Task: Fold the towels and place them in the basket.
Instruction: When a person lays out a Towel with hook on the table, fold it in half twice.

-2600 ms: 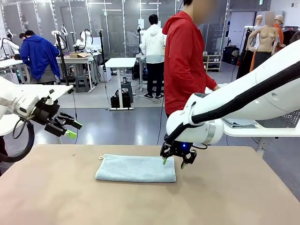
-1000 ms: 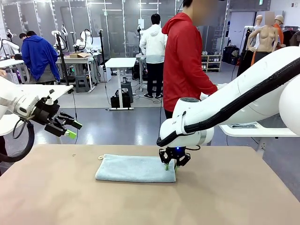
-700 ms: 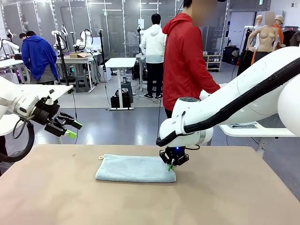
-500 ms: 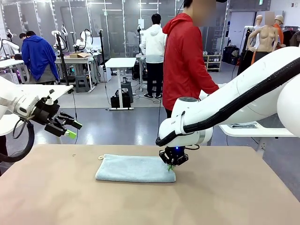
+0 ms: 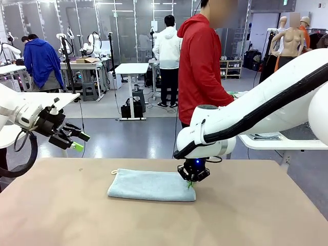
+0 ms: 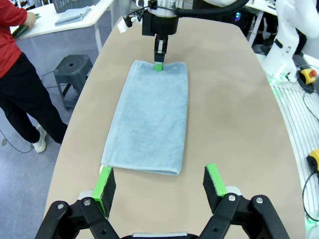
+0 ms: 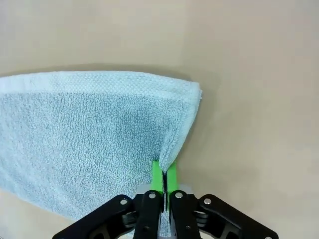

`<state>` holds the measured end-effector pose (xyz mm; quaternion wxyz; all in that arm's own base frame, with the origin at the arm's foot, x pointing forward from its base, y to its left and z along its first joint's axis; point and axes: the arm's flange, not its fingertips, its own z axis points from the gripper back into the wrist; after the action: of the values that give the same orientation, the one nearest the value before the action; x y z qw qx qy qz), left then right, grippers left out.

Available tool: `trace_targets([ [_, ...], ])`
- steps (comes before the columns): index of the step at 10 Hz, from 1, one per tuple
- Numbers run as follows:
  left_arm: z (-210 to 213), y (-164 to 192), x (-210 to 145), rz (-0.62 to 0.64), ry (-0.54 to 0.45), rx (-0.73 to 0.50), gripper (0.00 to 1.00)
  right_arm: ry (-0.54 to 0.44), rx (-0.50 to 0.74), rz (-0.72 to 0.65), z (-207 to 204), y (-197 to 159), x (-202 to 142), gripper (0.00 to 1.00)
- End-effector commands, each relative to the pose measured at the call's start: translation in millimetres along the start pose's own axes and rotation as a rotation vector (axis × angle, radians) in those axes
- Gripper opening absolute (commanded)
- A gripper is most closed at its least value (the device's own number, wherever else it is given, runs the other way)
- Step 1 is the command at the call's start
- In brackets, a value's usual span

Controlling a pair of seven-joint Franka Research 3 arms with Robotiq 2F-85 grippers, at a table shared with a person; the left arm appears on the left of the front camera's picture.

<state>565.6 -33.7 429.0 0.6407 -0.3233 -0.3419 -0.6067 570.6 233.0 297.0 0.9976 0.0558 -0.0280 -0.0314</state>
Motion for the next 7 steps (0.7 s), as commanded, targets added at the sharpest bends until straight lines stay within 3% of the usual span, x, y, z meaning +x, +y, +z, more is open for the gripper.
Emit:
trace_targets([
  [1, -1, 0, 1, -0.003, 0.004, 0.008, 0.89, 0.022, -0.012, 0.041, 13, -27, -12, 0.00],
  [7, -1, 0, 1, -0.003, 0.004, 0.008, 0.89, -0.048, -0.043, 0.087, 34, -76, -14, 0.00],
])
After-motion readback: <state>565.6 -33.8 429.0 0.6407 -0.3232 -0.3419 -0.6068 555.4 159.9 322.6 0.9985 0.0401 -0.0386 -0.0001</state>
